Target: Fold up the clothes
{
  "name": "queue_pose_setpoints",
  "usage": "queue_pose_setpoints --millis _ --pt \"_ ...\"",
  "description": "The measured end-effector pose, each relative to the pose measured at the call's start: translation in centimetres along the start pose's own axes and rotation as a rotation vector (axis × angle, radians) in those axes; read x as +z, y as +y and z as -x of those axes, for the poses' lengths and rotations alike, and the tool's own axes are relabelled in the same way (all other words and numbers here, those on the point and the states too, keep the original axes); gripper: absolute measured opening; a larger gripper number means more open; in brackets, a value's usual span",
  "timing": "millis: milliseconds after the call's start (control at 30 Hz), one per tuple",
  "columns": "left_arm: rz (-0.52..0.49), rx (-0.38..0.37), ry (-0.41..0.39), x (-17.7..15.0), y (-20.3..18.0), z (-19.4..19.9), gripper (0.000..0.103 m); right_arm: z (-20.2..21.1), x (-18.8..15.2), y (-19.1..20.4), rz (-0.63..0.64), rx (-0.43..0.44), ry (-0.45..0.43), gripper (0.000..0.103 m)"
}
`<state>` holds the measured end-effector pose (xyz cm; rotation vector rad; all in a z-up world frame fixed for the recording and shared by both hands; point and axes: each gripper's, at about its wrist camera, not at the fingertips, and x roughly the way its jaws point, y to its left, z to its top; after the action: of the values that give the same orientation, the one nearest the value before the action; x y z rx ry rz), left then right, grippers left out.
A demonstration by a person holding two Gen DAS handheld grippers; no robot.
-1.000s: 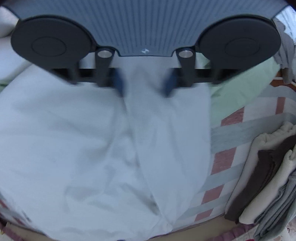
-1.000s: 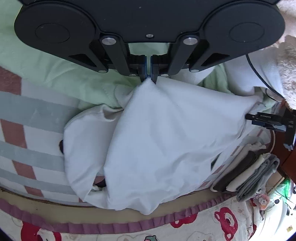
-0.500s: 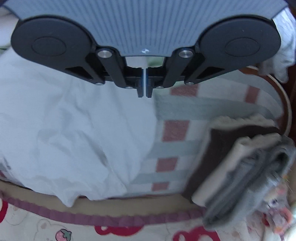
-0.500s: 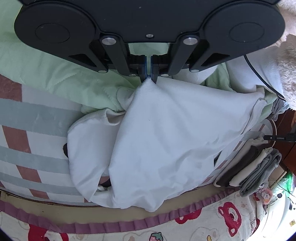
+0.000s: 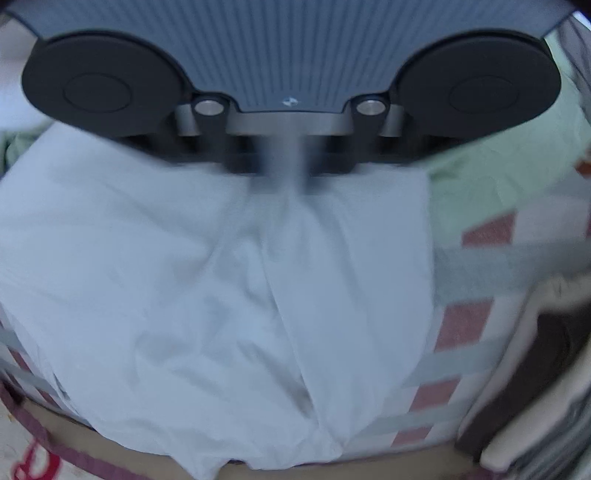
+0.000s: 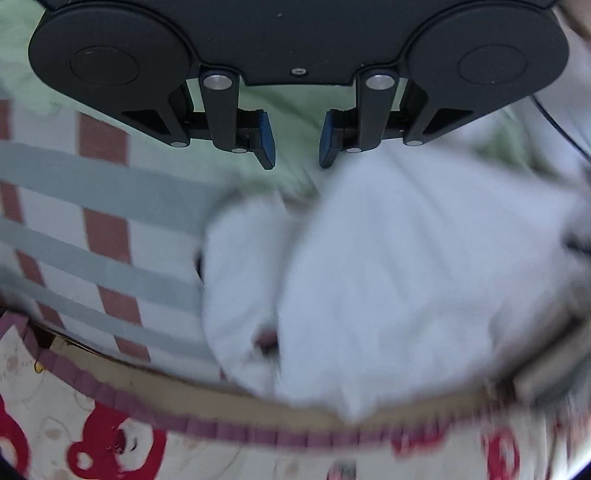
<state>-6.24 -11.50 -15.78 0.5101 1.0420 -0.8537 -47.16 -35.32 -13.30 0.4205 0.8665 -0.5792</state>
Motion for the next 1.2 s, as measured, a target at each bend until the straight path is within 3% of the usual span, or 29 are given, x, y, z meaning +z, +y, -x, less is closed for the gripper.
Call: queue_pose_setpoints --millis 100,267,367,467,567,700,867,1000,1100,1200 --pt "-0.002 0.0 -0.053 0.1 0.7 1.4 0.005 0.7 2.1 1.4 0.031 0.039 -0.089 0.033" --pt "0.11 0.056 -0.095 0.3 3.5 2.1 0.005 -2.5 4.6 8.1 0.325 0.0 -0.09 0.035" --pt "0.178 0.055 -0.117 -0.1 4.8 2.5 0.005 -5.3 5.1 13.1 0.538 -0.097 -0.11 0.035" --pt "0.186 0.13 -0.143 -0.6 5.5 2.9 0.005 -7.7 5.7 17.4 0.608 -0.092 -0.114 0.035" --pt "0.224 0.121 -0.176 -0.9 6.3 3.7 0.005 -9.5 6.2 20.6 0.601 -0.044 -0.089 0.038" --pt "0.195 0.134 -0.25 -0.9 5.7 4.8 0.005 -10.2 4.8 22.1 0.636 -0.097 -0.097 0.038" --pt "0.14 0.231 -0.292 1.2 5.7 5.8 0.004 -10.2 5.2 19.6 0.516 -0.086 -0.067 0.038" --pt "0.059 0.332 -0.411 6.0 7.5 9.7 0.004 -11.1 6.3 17.8 0.483 -0.028 -0.046 0.041" --pt "-0.027 0.431 -0.496 10.9 9.0 13.8 0.004 -11.8 7.7 17.3 0.502 -0.039 -0.065 0.042" --pt "-0.059 0.508 -0.552 16.5 11.6 17.3 0.004 -12.8 9.8 16.7 0.4 -0.03 -0.076 0.046"
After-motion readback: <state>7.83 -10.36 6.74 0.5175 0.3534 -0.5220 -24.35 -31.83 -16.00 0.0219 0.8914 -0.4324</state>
